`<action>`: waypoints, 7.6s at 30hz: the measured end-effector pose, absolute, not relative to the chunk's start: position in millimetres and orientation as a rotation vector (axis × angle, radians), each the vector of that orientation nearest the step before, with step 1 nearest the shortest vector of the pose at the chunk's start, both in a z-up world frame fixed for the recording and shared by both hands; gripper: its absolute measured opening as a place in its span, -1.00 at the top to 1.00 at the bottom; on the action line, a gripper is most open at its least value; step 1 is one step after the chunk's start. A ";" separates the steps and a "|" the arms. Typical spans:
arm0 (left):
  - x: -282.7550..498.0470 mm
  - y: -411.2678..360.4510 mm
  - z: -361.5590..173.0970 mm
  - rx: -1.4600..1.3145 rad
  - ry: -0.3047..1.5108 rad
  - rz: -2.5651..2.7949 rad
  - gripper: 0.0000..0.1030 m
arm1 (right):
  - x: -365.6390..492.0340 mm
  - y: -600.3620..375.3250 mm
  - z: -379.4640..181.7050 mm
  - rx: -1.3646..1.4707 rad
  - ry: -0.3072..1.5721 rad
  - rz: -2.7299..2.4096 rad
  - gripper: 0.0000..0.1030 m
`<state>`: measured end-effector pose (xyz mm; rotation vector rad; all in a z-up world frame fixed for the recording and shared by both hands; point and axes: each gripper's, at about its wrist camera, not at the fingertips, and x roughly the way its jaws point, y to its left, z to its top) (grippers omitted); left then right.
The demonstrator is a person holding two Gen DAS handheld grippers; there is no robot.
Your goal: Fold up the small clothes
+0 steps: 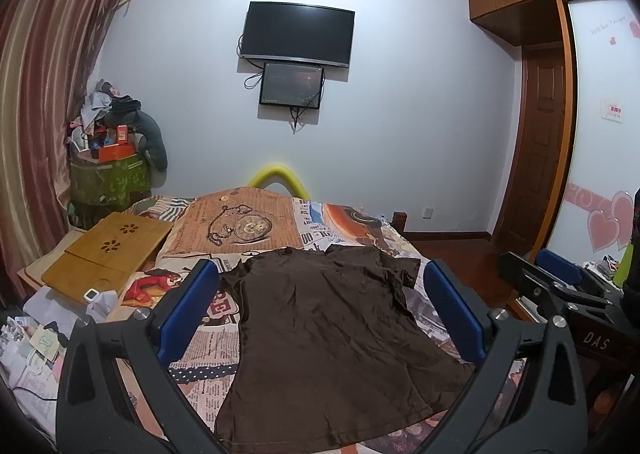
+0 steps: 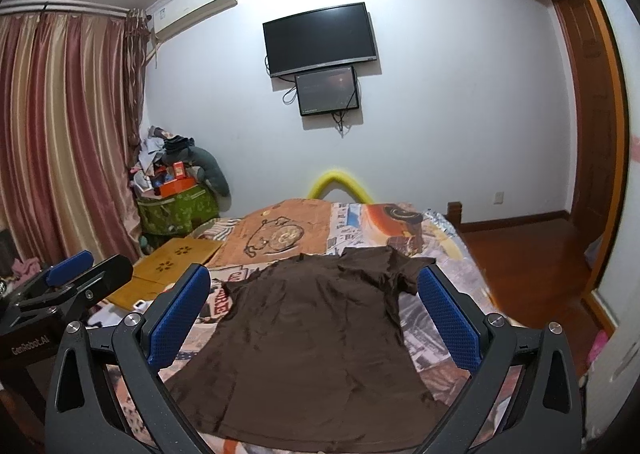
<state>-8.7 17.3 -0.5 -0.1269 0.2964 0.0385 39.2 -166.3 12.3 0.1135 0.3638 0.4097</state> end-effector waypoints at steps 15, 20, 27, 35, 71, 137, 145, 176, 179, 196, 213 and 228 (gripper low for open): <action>-8.7 17.1 -0.4 -0.125 0.296 0.040 -1.00 | 35.2 -156.1 14.8 0.034 0.344 0.378 -1.00; -8.2 16.6 0.2 -0.123 0.296 0.042 -1.00 | 37.5 -154.2 15.9 0.029 0.345 0.381 -1.00; -7.3 16.8 -0.2 -0.122 0.297 0.045 -1.00 | 36.0 -152.4 15.2 0.029 0.344 0.378 -1.00; -7.7 17.7 0.2 -0.114 0.298 0.047 -1.00 | 37.1 -152.2 14.3 0.030 0.344 0.374 -1.00; 31.2 30.4 -10.1 -0.101 0.343 0.051 -1.00 | 73.1 -161.6 -5.4 0.012 0.374 0.312 -1.00; 328.5 171.1 -167.8 -0.152 0.810 0.088 0.74 | 383.7 -216.1 -140.0 0.088 0.931 0.154 -0.32; 332.3 122.8 -155.2 -0.044 0.792 -0.057 0.74 | 400.7 -202.2 -145.7 0.076 0.977 0.221 0.58; 257.2 223.7 -169.7 -0.193 0.891 0.143 -0.16 | 368.4 -56.8 -125.3 0.150 1.047 0.639 0.76; 260.0 231.8 -171.2 -0.202 0.894 0.151 -0.20 | 364.8 -41.4 -136.0 0.126 1.084 0.649 0.69; 359.1 258.1 -218.7 -0.240 1.041 0.182 -0.13 | 332.6 -61.0 -102.4 0.026 0.983 0.690 -0.07; 379.1 242.9 -230.4 -0.263 1.035 0.153 0.93 | 344.0 -115.9 -121.8 0.099 1.013 0.583 -0.10; 385.5 154.8 -115.7 -0.241 0.794 -0.088 0.93 | 339.0 -133.6 -129.0 0.111 1.021 0.576 -0.10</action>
